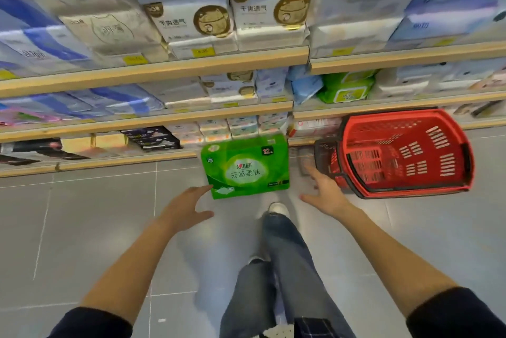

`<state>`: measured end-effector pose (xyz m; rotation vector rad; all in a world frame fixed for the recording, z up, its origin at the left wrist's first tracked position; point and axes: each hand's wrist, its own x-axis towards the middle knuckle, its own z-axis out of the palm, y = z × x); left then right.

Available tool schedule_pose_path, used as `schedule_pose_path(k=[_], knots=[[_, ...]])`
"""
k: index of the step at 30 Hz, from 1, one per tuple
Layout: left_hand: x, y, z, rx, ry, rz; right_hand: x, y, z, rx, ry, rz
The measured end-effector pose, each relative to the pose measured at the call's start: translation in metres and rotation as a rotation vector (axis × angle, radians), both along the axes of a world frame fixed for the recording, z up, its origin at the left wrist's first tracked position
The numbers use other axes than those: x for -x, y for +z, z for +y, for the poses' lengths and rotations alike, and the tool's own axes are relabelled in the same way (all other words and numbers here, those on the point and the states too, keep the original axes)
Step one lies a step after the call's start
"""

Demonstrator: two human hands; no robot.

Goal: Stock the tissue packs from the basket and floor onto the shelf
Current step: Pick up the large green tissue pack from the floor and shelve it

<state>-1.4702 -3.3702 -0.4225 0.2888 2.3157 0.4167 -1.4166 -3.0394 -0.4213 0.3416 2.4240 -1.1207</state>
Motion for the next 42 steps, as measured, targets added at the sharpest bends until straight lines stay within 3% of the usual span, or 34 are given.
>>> schedule_pose_path(k=[11,16,20,24,29,42], knots=[[0.027,-0.274,-0.019,0.037,0.216,-0.062,0.041,-0.273,0.009,-0.115,0.1,-0.111],[0.05,-0.395,-0.027,0.042,0.262,0.03,0.062,-0.391,0.024,-0.139,0.089,-0.084],[0.07,-0.46,-0.034,0.001,0.348,0.156,0.083,-0.463,0.026,-0.099,0.102,0.042],[0.095,-0.5,-0.041,-0.082,0.36,0.241,0.104,-0.509,0.027,-0.063,0.128,0.191],[0.106,-0.526,-0.044,-0.061,0.359,0.254,0.112,-0.535,0.025,-0.073,0.102,0.183],[0.099,-0.537,-0.037,-0.144,0.335,0.425,0.107,-0.545,0.019,-0.131,0.108,0.355]])
